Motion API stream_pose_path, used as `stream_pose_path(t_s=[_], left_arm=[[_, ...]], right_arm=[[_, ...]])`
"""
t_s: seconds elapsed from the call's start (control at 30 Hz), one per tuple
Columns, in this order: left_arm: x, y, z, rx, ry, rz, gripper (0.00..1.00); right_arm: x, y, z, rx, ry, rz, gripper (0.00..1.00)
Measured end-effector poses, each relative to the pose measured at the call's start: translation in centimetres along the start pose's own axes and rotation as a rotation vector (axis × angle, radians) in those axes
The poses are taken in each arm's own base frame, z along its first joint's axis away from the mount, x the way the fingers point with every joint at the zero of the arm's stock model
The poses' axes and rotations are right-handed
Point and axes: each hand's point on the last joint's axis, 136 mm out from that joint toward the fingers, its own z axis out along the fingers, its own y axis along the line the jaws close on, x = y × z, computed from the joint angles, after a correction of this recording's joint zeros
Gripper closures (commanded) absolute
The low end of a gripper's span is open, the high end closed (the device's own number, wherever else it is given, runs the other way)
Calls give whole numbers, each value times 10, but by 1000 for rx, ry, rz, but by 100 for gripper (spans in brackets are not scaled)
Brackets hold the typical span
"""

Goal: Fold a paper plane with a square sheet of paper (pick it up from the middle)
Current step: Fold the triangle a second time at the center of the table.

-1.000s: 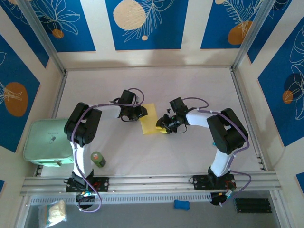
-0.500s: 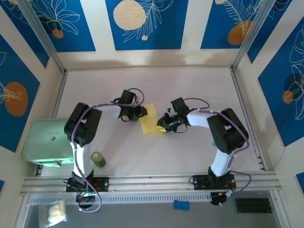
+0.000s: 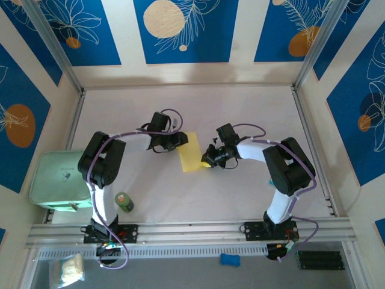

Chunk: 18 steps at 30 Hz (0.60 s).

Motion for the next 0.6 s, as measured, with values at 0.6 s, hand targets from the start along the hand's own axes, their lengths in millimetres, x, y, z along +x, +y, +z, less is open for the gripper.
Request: stream_pose_path(t_s=[0.6], left_arm=[[0, 25, 8, -33, 8, -54, 71]], right_arm=[[11, 21, 3, 4, -11, -78, 100]])
